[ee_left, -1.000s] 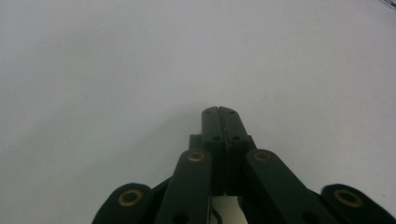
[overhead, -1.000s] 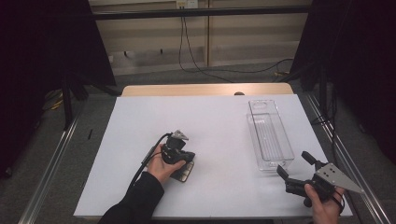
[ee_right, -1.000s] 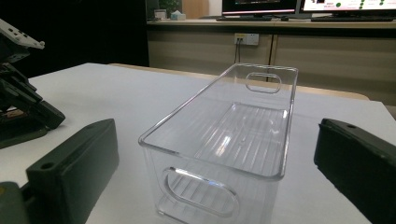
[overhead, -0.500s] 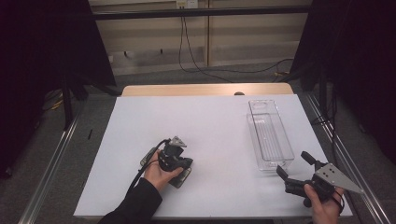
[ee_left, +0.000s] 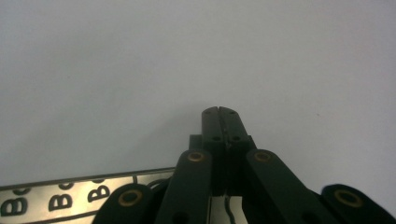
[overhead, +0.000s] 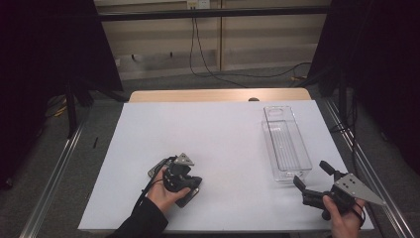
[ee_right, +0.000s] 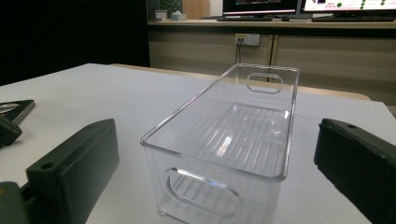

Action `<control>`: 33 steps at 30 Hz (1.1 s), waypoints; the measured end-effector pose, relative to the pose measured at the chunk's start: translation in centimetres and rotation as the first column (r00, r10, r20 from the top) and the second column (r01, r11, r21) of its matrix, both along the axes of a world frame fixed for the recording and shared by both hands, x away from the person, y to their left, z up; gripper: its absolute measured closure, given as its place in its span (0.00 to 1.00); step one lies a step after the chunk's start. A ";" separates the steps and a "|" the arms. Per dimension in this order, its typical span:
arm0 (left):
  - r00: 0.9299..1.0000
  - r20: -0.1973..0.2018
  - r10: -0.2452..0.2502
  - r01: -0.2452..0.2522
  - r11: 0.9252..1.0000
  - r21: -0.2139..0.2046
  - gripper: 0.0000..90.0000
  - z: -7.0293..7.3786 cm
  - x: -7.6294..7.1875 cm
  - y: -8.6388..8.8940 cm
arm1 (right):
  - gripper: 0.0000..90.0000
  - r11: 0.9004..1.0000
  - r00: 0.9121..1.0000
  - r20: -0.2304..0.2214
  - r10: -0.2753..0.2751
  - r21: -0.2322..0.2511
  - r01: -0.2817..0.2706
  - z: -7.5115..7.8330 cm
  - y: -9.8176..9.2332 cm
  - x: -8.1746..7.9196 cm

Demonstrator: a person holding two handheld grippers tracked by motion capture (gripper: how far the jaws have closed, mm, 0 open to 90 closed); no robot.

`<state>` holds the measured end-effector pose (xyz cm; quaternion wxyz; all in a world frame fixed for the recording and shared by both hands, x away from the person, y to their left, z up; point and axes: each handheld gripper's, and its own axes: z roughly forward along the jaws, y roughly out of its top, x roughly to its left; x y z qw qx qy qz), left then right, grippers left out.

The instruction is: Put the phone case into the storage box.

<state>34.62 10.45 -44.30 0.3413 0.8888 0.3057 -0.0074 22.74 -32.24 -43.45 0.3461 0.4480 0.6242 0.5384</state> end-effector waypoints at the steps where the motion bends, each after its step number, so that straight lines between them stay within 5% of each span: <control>1: 1.000 -0.001 0.001 -0.001 1.000 -0.001 1.00 0.0 -0.2 0.1 | 0.00 1.000 1.000 0.002 -0.001 0.000 0.001 0.0 0.0 0.0; 18: 1.000 -0.011 -0.002 0.001 1.000 -0.024 1.00 0.2 -2.5 0.3 | 0.00 1.000 1.000 0.002 0.003 -0.003 -0.003 0.0 0.0 0.0; 33: 0.999 -0.051 0.014 -0.015 0.999 -0.032 1.00 0.4 -4.0 2.6 | 0.00 1.000 1.000 0.004 0.003 -0.002 -0.003 0.0 0.0 0.0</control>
